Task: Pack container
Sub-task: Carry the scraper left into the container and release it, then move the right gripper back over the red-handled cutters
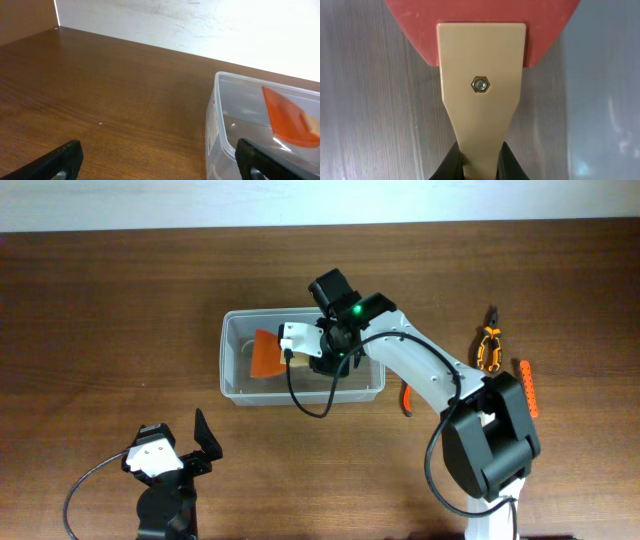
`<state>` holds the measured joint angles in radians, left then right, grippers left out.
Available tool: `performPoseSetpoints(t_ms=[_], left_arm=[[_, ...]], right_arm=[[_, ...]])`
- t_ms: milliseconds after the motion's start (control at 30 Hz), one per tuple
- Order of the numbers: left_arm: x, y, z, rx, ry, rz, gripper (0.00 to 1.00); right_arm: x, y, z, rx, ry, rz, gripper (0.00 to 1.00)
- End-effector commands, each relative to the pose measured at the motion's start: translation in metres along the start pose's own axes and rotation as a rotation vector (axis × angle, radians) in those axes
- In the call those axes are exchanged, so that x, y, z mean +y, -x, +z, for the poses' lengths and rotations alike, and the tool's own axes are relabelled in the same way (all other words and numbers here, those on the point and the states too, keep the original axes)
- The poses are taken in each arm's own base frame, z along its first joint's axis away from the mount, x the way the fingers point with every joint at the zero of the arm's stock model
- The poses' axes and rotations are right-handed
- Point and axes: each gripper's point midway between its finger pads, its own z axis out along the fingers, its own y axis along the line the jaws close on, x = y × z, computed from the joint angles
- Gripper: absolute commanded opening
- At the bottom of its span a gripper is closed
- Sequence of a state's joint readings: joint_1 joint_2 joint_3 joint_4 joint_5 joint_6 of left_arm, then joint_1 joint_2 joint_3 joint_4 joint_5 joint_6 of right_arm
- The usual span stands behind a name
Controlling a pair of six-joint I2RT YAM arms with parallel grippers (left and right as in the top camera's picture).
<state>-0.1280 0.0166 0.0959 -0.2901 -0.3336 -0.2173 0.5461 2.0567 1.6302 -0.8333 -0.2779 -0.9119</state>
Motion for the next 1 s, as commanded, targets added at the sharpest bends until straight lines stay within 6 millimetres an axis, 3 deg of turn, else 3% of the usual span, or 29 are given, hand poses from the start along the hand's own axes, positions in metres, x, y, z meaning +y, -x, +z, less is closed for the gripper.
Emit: performPoseSetpoints(t_ms=[0,67,133,233,267,333,400,467,533,633,767,867,900,967], left_arm=[[0.000,-0.001,0.000,0.000,0.000,0.009,0.99],[0.000,-0.001,0.000,0.000,0.000,0.009,0.99],[0.000,-0.001,0.000,0.000,0.001,0.009,0.99],[0.000,-0.001,0.000,0.000,0.000,0.009,0.99],[0.000,-0.001,0.000,0.000,0.000,0.009,0.99],[0.000,-0.001,0.000,0.000,0.000,0.009,0.99],[0.000,-0.001,0.000,0.000,0.000,0.009,0.99],[0.000,-0.001,0.000,0.000,0.000,0.009,0.99],[0.000,-0.001,0.000,0.000,0.000,0.009,0.99],[0.000,-0.001,0.000,0.000,0.000,0.009,0.99],[0.000,-0.001,0.000,0.000,0.000,0.009,0.99],[0.000,-0.001,0.000,0.000,0.000,0.009,0.99],[0.000,-0.001,0.000,0.000,0.000,0.009,0.99],[0.000,-0.001,0.000,0.000,0.000,0.009,0.99]], right_arm=[[0.005,-0.007,0.014,0.024,0.030,0.020,0.04],[0.005,-0.008,0.015,0.026,0.032,0.021,0.05],[0.005,-0.008,0.015,0.026,0.032,0.021,0.15],[0.005,-0.008,0.015,0.027,0.034,0.022,0.15],[0.006,-0.009,0.015,0.029,0.036,0.023,0.20],[0.008,-0.010,0.015,0.035,0.045,0.025,0.47],[0.010,-0.012,0.015,0.042,0.053,0.028,0.57],[0.013,-0.013,0.014,0.051,0.064,0.032,0.74],[0.017,-0.015,0.012,0.061,0.077,0.037,0.83],[0.017,-0.013,0.005,0.062,0.078,0.039,0.84],[-0.006,0.016,-0.035,-0.010,-0.014,0.185,0.88],[-0.025,0.035,-0.082,-0.070,-0.079,0.303,0.88],[-0.033,0.039,-0.110,-0.090,-0.104,0.356,0.87],[-0.042,0.037,-0.142,-0.101,-0.128,0.420,0.84]])
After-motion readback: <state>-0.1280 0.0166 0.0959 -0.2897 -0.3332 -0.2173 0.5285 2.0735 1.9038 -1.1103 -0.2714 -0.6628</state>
